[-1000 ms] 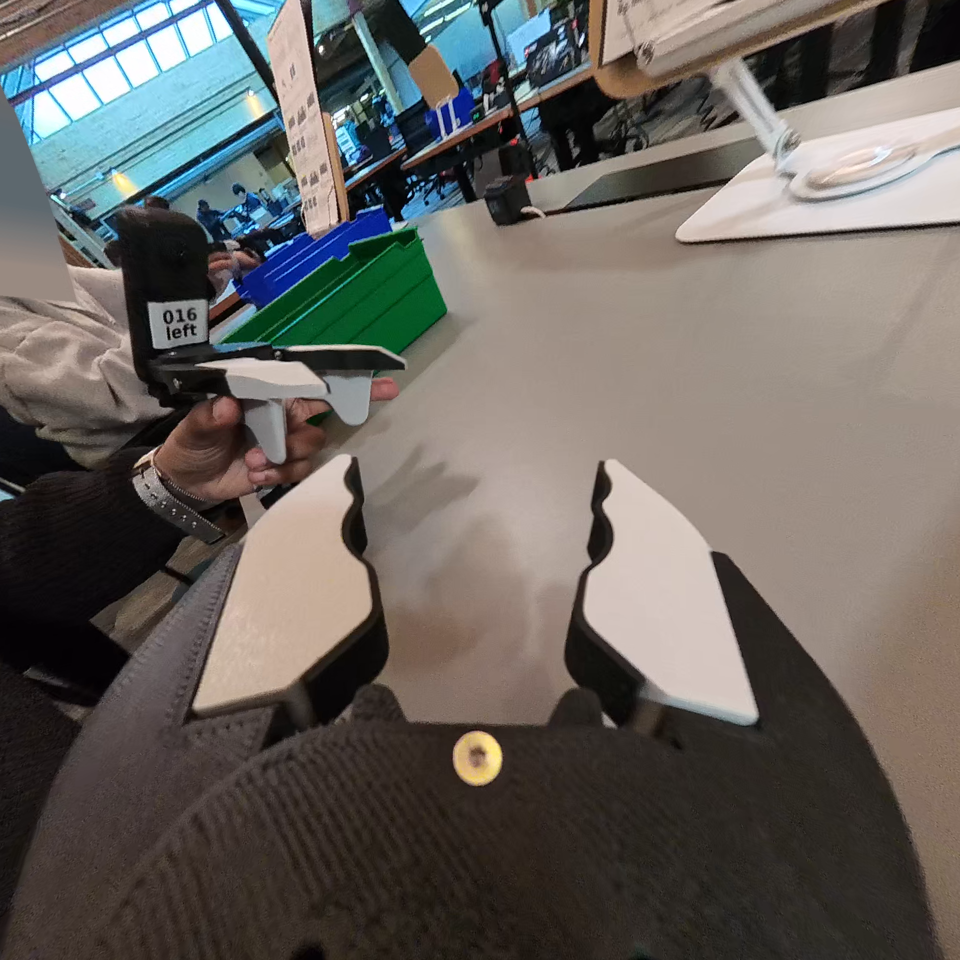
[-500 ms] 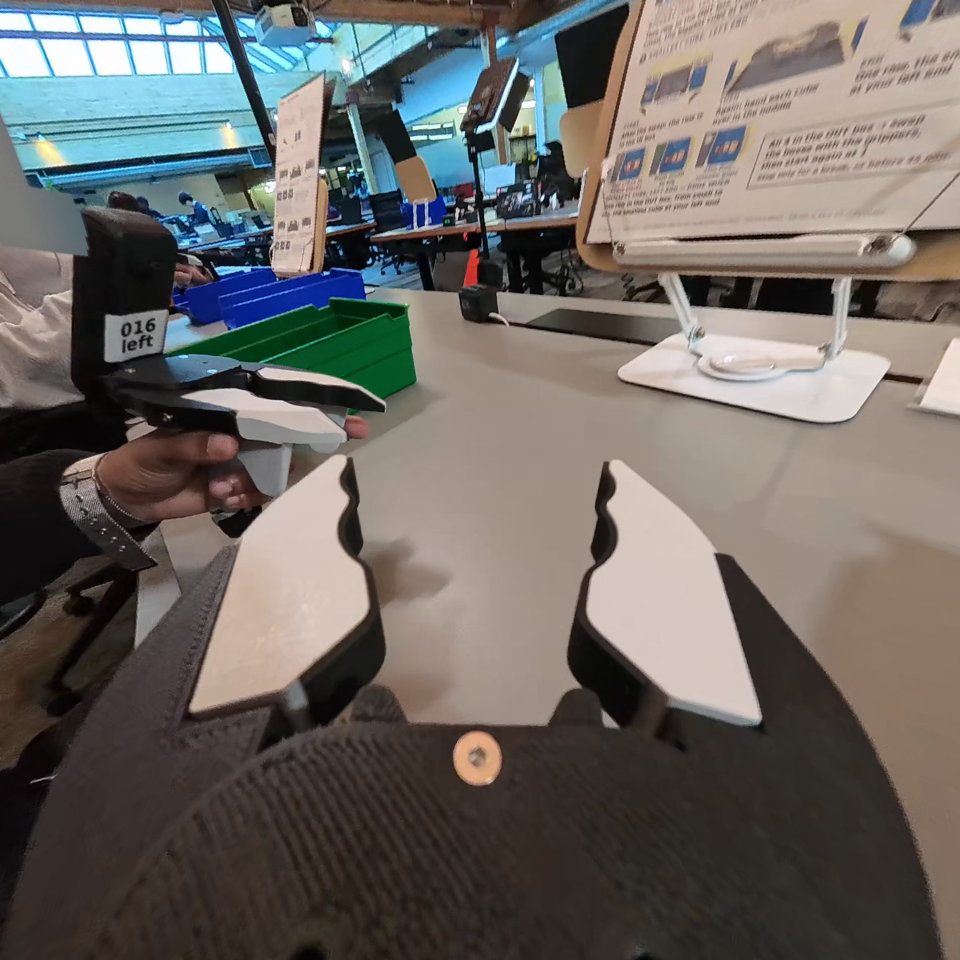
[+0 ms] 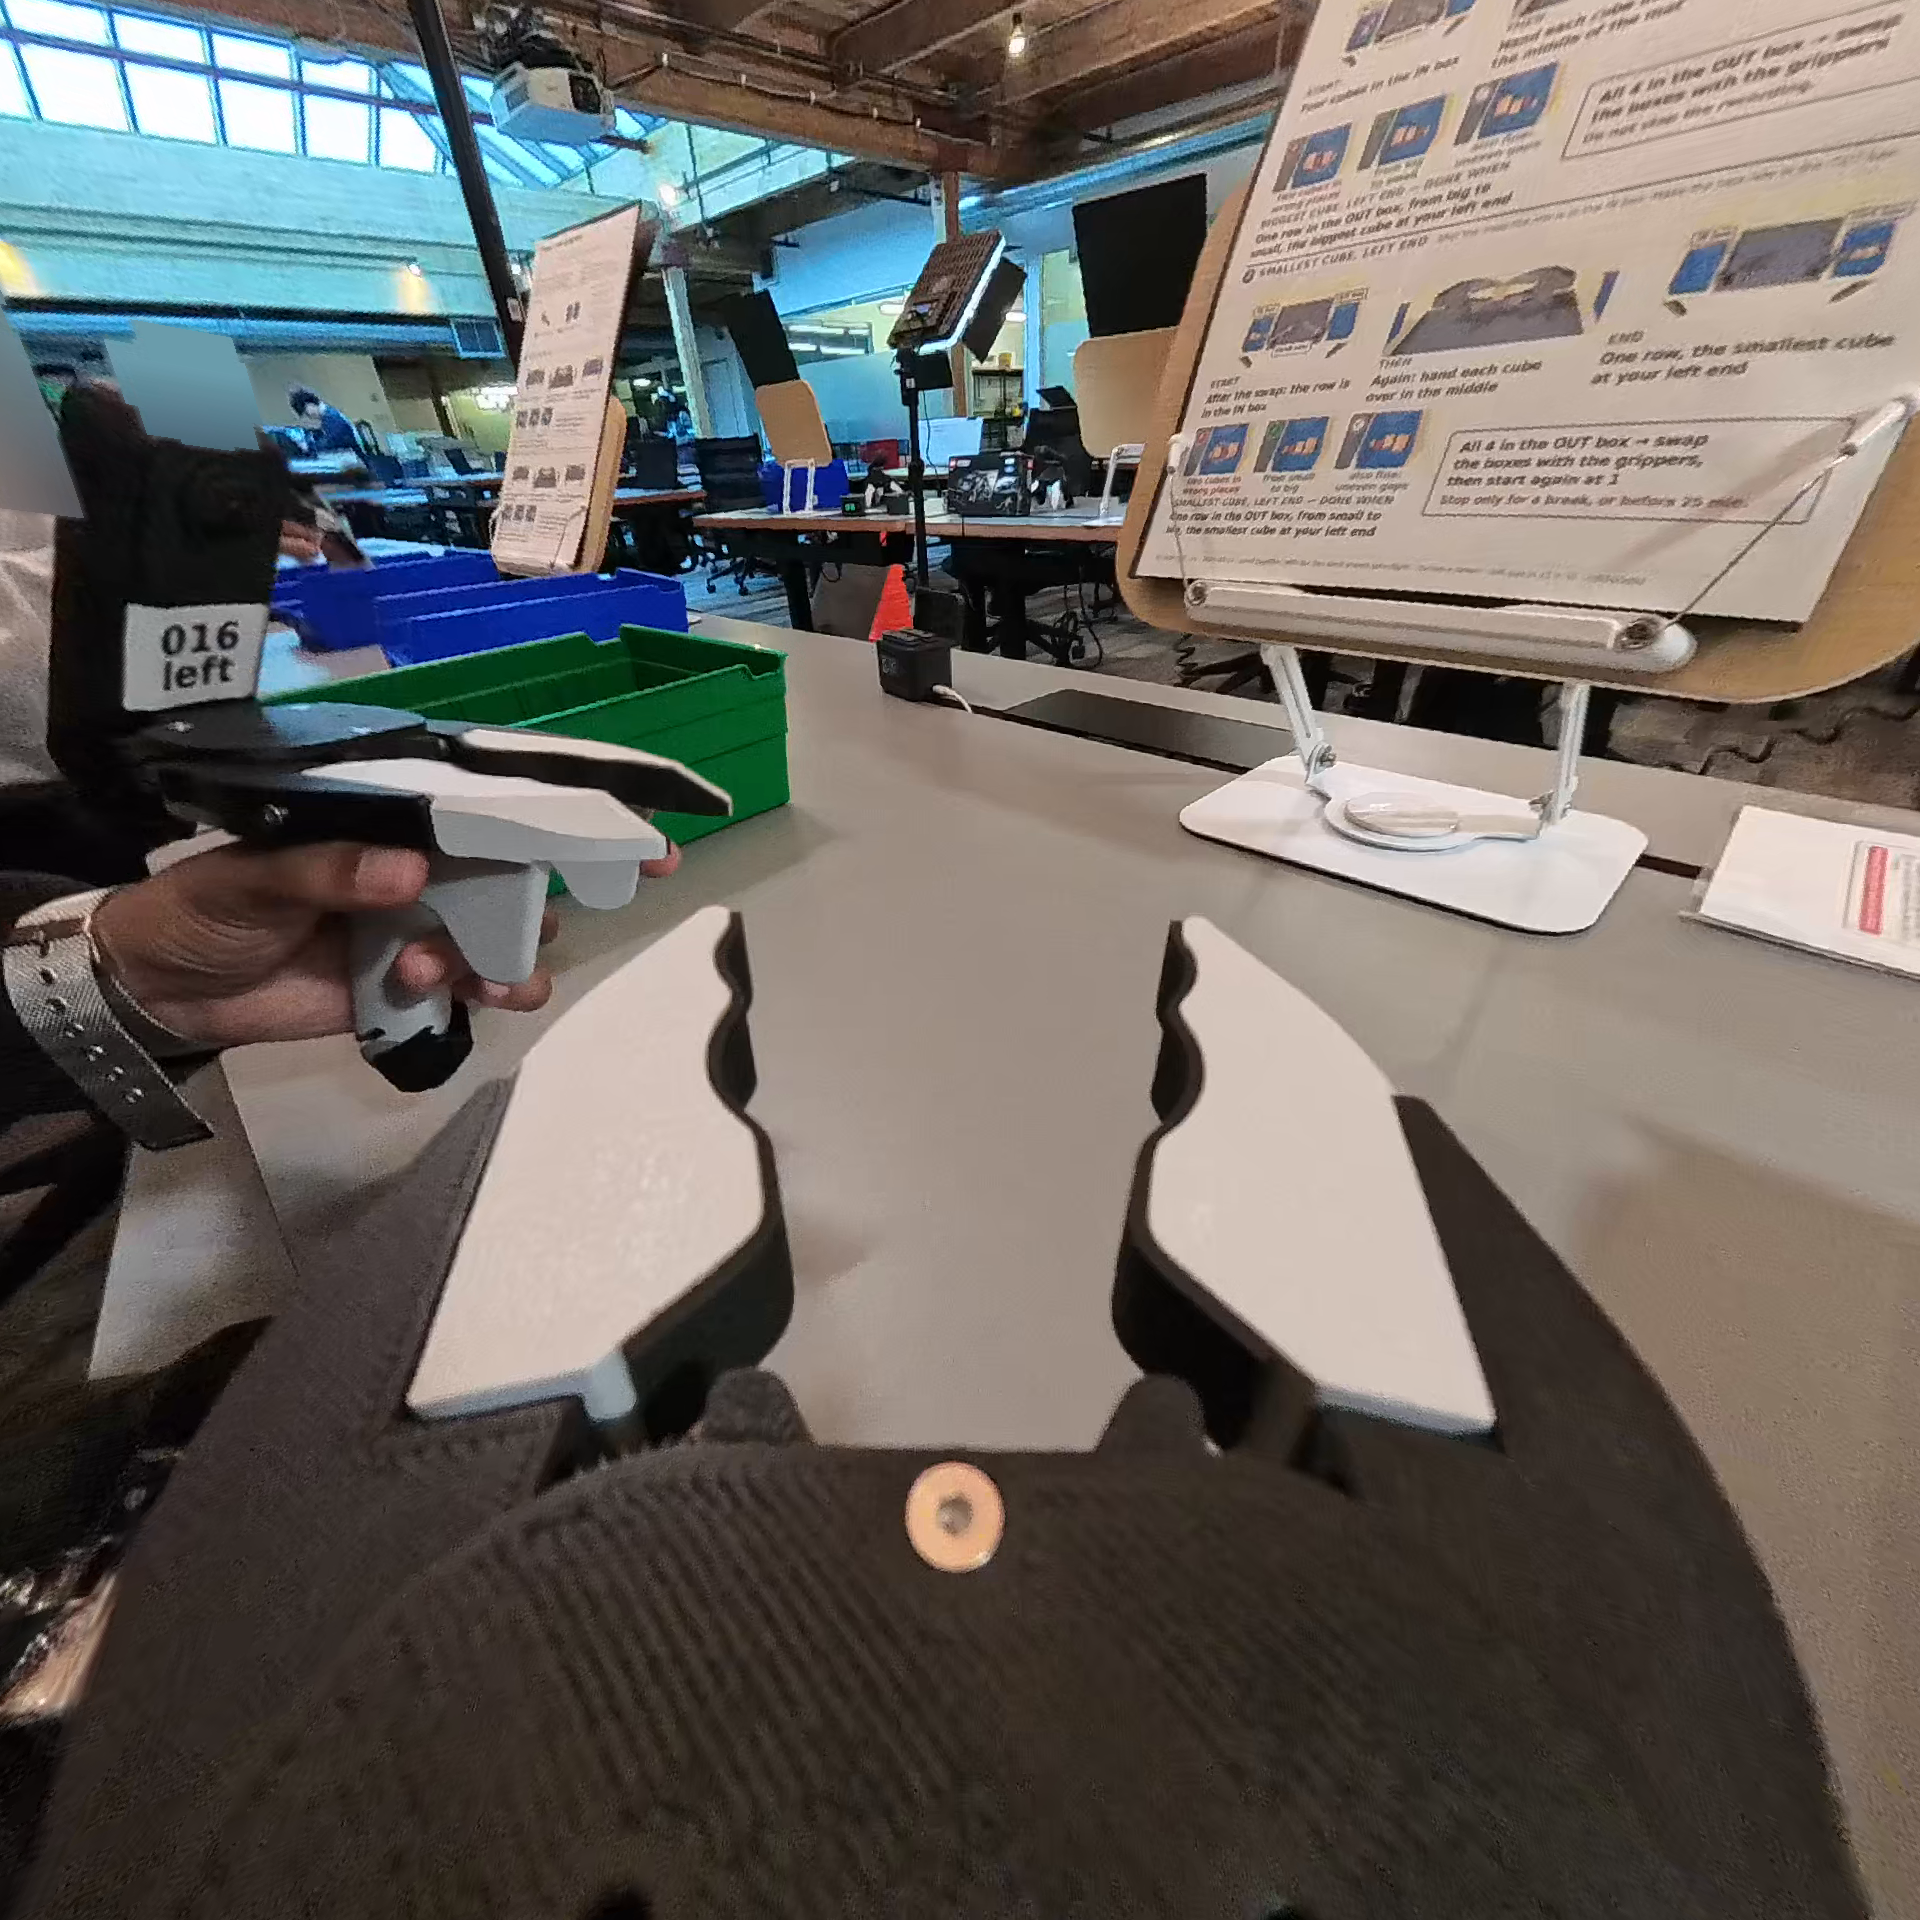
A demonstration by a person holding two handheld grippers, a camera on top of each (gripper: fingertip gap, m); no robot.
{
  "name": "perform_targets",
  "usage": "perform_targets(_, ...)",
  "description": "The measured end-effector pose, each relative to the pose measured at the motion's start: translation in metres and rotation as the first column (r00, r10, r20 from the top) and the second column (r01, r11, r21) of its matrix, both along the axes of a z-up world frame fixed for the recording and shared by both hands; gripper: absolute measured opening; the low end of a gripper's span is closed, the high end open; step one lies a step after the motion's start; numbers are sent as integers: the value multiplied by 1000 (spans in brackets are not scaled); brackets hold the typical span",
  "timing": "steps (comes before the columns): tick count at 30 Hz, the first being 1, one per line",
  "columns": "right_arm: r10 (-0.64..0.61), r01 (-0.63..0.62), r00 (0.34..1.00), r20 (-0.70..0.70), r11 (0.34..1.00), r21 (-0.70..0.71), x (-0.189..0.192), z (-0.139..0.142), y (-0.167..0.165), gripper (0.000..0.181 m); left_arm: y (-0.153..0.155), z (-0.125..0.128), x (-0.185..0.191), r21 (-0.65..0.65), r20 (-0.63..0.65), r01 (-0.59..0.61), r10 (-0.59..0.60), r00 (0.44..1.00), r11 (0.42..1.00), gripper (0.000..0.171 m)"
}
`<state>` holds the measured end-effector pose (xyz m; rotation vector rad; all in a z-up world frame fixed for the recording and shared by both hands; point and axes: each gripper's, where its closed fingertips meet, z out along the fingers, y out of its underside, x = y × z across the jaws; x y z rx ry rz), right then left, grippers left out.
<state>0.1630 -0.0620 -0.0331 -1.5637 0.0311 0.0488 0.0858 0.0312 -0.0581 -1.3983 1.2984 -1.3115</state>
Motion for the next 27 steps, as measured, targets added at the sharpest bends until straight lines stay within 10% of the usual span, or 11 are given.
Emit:
perform_targets(18, 35, -40, 994, -106, 998, -49, 1, -13, 5, 85, -5, -2, 1, -17, -32, 33, -33, 999, 999, 74)
perform_targets(27, 148, -152, 967, -206, 988, -2, -7, -3, -1, 45, -4, -4, 2, -15, -41, 23, -24, 999, 1000, 85)
